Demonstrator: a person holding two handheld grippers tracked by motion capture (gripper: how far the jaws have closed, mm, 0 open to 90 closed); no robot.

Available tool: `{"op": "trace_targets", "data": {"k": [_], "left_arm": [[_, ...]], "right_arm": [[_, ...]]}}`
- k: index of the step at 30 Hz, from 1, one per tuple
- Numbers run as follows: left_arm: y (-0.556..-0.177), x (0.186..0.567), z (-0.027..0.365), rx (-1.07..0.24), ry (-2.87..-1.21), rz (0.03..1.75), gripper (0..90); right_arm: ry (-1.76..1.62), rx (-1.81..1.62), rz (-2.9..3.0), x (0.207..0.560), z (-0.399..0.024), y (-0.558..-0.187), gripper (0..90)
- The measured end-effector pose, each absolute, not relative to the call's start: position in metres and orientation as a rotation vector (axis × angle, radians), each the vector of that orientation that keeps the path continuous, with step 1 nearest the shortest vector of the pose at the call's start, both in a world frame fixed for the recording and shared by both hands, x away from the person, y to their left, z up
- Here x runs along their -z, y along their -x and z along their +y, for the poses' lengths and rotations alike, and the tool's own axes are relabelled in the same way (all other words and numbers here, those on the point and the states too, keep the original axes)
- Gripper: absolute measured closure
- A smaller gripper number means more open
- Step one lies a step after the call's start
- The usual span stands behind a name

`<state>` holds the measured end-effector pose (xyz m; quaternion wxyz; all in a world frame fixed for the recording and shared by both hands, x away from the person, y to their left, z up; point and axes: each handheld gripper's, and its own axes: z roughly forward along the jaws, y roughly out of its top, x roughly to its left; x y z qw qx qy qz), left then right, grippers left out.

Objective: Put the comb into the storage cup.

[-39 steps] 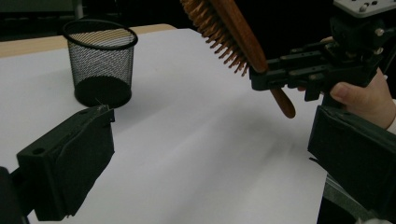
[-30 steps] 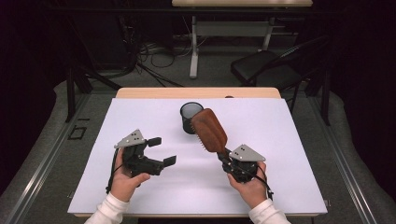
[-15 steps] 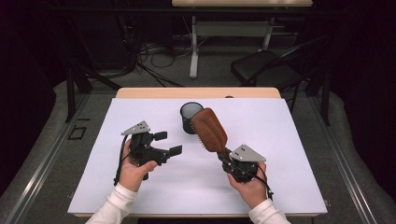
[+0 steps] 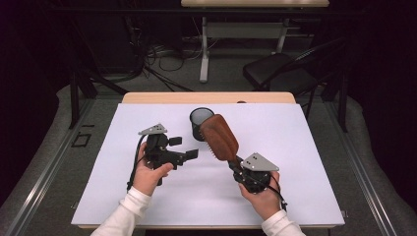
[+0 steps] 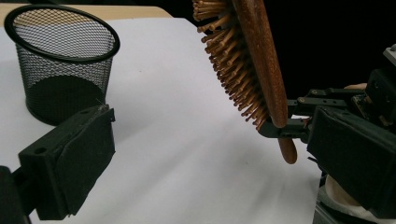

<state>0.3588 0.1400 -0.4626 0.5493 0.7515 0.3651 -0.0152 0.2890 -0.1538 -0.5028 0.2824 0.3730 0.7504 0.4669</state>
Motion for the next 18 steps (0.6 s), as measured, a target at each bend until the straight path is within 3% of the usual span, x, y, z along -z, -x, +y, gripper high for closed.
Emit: {"op": "trace_targets", "data": {"k": [18], "left_arm": [[-0.37, 0.463, 0.128, 0.129, -1.811, 0.9, 2.5]], "right_arm": [[-0.991, -1.254, 2.006, 0.502, -0.153, -0.287, 72.4]]}}
